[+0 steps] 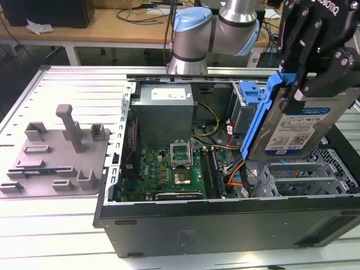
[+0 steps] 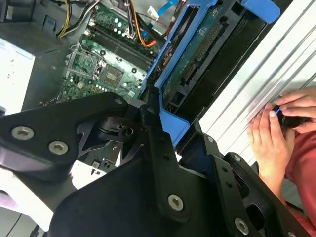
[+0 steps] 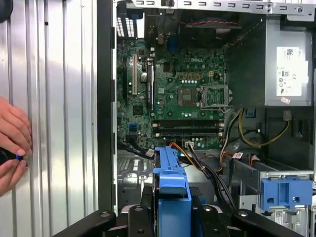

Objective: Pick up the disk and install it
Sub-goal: 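Insert the disk into the insertion slot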

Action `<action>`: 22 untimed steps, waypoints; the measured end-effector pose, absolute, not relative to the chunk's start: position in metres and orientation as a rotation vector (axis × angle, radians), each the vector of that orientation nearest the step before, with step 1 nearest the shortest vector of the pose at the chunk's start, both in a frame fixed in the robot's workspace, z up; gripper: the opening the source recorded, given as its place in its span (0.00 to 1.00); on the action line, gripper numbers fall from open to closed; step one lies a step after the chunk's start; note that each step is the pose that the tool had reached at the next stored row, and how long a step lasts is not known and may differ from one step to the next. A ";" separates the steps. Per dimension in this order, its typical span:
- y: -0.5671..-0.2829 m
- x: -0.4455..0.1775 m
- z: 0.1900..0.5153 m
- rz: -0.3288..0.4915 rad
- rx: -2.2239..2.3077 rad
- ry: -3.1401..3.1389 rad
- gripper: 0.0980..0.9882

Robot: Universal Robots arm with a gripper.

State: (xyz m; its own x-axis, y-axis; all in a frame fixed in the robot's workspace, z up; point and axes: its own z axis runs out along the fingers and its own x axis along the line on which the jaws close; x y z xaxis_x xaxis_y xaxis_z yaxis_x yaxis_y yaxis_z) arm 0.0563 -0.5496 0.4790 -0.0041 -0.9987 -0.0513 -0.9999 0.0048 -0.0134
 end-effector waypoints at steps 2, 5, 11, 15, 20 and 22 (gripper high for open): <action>-0.551 0.063 0.478 0.041 -2.180 2.197 0.30; -0.552 0.071 0.477 0.041 -2.167 2.210 0.30; -0.553 0.082 0.475 0.040 -2.147 2.230 0.30; -0.553 0.097 0.474 0.040 -2.146 2.230 0.30; -0.553 0.104 0.474 0.040 -2.146 2.230 0.30; -0.553 0.104 0.473 0.040 -2.146 2.230 0.30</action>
State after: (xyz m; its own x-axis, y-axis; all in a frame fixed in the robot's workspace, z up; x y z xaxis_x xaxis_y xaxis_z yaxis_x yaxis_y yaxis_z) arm 0.1044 -0.5532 0.4733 -0.0381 -0.9980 -0.0510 -0.9992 0.0388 -0.0134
